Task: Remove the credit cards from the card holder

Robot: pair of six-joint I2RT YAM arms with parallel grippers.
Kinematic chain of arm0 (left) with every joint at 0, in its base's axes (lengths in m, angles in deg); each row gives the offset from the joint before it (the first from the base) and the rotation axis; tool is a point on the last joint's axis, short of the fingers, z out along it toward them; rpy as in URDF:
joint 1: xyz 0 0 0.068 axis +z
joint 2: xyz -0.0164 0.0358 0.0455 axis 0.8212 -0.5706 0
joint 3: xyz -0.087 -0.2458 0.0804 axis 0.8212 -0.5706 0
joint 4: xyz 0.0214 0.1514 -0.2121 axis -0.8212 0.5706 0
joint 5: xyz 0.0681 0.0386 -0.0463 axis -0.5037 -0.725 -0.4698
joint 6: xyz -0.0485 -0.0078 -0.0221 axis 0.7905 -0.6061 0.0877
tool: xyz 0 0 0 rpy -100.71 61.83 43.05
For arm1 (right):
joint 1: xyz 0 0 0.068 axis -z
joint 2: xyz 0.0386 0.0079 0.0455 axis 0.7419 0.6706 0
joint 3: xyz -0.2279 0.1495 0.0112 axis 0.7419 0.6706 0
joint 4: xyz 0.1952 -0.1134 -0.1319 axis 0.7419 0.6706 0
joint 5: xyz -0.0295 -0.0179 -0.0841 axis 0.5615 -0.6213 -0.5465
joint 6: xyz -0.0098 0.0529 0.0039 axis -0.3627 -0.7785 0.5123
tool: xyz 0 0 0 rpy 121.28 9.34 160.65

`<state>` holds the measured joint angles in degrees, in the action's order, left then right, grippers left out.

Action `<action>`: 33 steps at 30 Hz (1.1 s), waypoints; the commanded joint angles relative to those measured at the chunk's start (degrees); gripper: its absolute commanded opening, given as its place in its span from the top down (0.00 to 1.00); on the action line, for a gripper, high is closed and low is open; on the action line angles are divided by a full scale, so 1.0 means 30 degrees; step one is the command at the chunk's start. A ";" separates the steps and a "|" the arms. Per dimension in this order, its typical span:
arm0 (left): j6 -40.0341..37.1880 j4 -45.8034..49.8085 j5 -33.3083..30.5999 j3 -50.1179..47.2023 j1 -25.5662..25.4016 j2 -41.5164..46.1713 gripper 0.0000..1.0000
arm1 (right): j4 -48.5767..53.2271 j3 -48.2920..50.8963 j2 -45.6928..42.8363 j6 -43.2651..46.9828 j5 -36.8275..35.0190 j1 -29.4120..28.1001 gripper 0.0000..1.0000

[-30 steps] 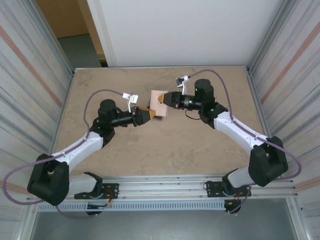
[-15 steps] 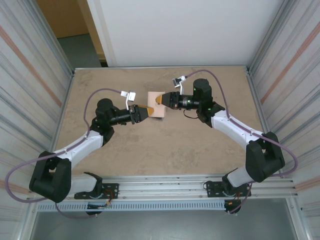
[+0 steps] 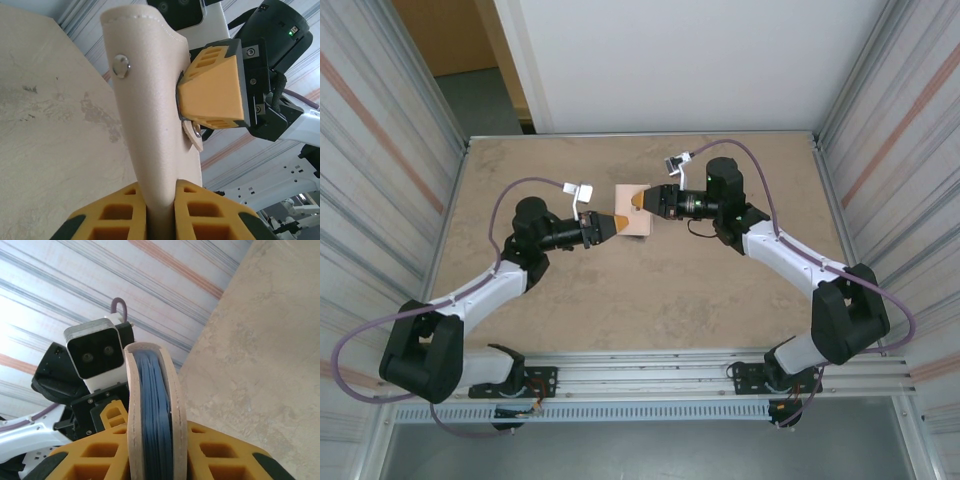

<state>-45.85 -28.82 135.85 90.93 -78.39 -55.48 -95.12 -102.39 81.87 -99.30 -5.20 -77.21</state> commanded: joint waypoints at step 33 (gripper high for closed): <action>-0.5754 0.7792 -0.8482 0.0261 -0.2943 0.2111 1.00 | 1.2430 -0.2951 -0.0739 0.5515 -1.7865 -0.6631 0.53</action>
<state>-62.02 -4.10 109.97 90.95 -86.80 -49.06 -58.10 -109.10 78.90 -82.93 -56.65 -96.95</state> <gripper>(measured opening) 0.126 0.468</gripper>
